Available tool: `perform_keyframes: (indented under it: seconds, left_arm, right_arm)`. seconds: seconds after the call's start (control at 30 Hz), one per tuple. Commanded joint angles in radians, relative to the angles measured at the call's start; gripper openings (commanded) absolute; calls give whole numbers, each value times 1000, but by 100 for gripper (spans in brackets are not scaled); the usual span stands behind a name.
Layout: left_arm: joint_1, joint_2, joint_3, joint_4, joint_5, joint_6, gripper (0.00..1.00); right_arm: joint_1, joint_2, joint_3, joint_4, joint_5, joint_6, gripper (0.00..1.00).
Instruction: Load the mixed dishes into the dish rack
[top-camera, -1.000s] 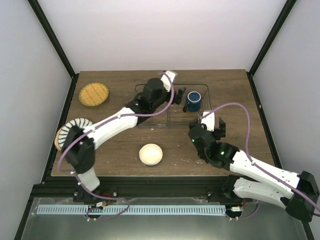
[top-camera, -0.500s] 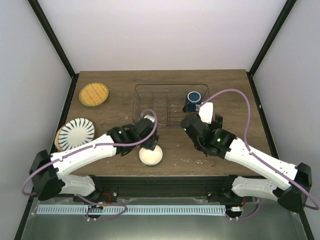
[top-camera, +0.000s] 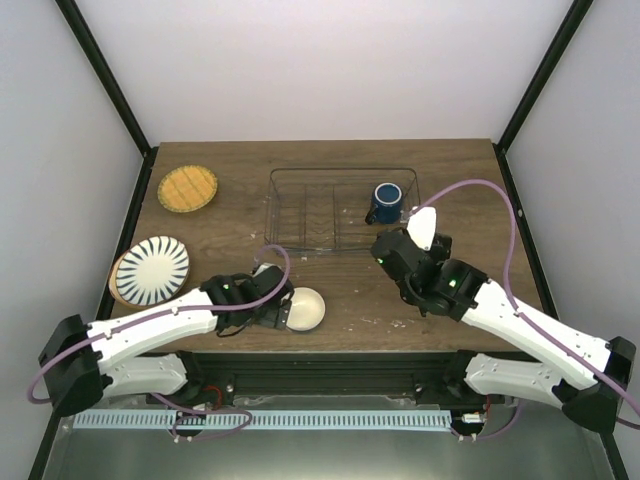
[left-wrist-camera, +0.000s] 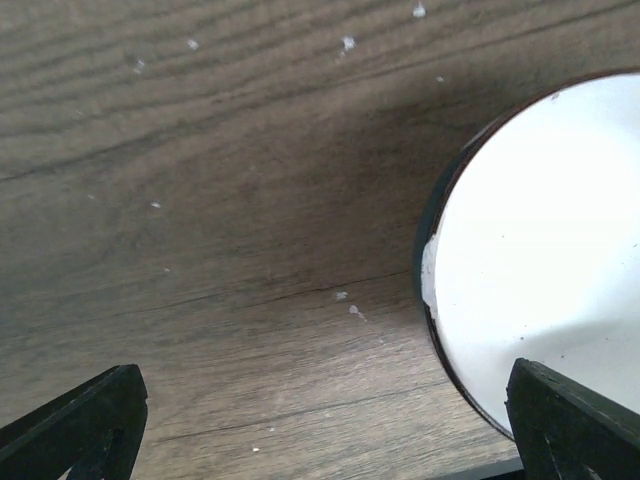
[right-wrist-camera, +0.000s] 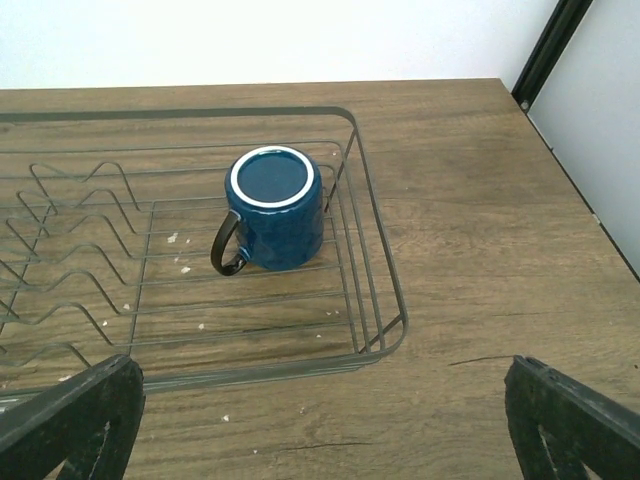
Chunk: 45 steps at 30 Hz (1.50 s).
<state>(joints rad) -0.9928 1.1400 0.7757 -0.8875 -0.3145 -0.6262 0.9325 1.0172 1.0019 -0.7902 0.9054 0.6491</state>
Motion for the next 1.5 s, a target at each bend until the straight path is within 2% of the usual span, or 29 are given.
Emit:
perform_keyframes:
  seconds: [0.0,0.57,0.63,0.93,1.13,1.27,1.47]
  left_arm:
    - [-2,59,-11,75,78,-28,100]
    - [-3,219,-52,268,212,-42,98]
    - [-3,221,-62,277,212,-45,92]
    - [-2,214,-79,296,212,-51,39]
    - [-3,182,-95,330,219,-52,14]
    - [-3,104,-119,405,241,-34,3]
    - [-1,-1,-100,450,244,39,3]
  right_arm:
    - [-3,4,0,-16,-8,28,100]
    - [-3,-14,-39,-16,1,31,100]
    - [-3,-16,-44,-17,2,33,100]
    - [-3,-3,-57,-9,1,36,100]
    - [-3,-2,-68,-8,-16,42,100]
    - [-4,-38,-100,76,-84,-14,100]
    - [-32,-141,-171,269,-299,-134,100]
